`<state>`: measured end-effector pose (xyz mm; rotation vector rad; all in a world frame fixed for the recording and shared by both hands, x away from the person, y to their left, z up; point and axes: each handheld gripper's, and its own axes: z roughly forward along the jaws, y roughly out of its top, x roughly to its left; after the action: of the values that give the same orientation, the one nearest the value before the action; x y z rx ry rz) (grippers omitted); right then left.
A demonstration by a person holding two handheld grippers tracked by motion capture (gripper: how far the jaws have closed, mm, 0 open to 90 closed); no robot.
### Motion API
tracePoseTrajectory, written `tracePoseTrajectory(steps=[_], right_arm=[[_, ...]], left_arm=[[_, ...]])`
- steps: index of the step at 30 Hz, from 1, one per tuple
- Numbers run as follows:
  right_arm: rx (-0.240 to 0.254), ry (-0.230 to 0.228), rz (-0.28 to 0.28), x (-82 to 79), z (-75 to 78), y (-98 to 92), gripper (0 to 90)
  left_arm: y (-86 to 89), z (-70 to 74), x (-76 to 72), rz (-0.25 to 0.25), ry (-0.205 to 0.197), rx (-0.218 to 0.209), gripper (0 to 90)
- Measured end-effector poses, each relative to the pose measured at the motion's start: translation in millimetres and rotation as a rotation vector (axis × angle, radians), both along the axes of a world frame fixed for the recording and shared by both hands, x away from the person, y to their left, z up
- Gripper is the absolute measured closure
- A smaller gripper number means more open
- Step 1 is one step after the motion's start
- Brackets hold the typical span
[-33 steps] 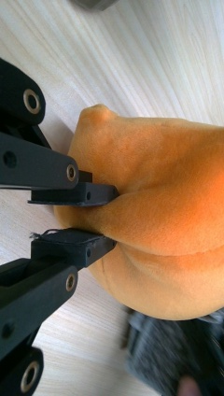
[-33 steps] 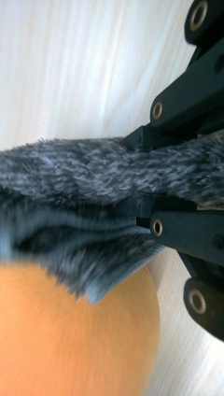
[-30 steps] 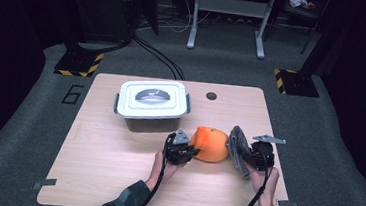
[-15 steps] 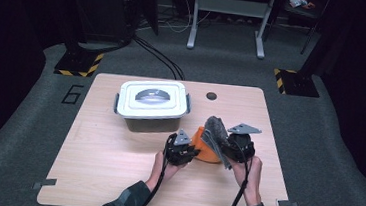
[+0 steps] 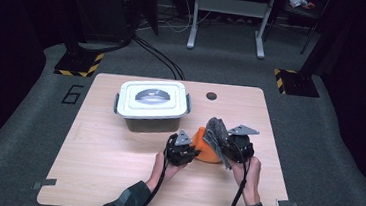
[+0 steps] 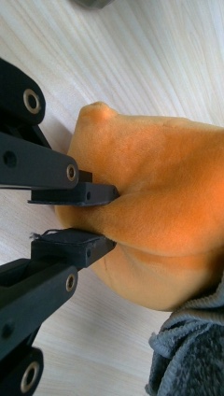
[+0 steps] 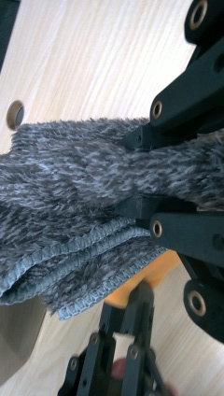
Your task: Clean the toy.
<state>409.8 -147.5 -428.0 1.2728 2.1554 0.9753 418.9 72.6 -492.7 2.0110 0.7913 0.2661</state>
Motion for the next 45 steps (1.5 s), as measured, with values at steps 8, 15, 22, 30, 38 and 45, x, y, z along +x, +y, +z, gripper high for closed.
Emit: tracePoseTrajectory(steps=[8,15,22,30,38,45], right_arm=[[0.021,0.035,-0.078,2.9,-15.1,-24.7,74.6],[0.027,0.109,-0.139,12.8,-38.3,-42.8,74.6],[0.037,0.192,-0.147,23.2,-69.7,-49.4,74.9],[0.039,0.129,-0.176,10.4,-51.2,-58.4,75.5],[0.073,-0.008,-0.112,-11.1,-0.8,-52.2,75.3],[0.022,0.019,-0.026,-9.8,5.6,-19.3,75.2]], left_arm=[[0.4,-0.2,1.0,-0.001,0.002,-0.007,77.6],[0.1,0.0,1.2,0.0,0.004,-0.005,77.6],[-1.6,0.9,1.2,0.003,0.006,-0.006,77.6],[0.5,1.6,1.9,0.006,0.007,-0.007,77.6],[-0.6,2.0,1.5,0.006,0.0,-0.005,77.3],[-0.1,1.8,1.6,0.008,0.002,-0.007,76.9]])
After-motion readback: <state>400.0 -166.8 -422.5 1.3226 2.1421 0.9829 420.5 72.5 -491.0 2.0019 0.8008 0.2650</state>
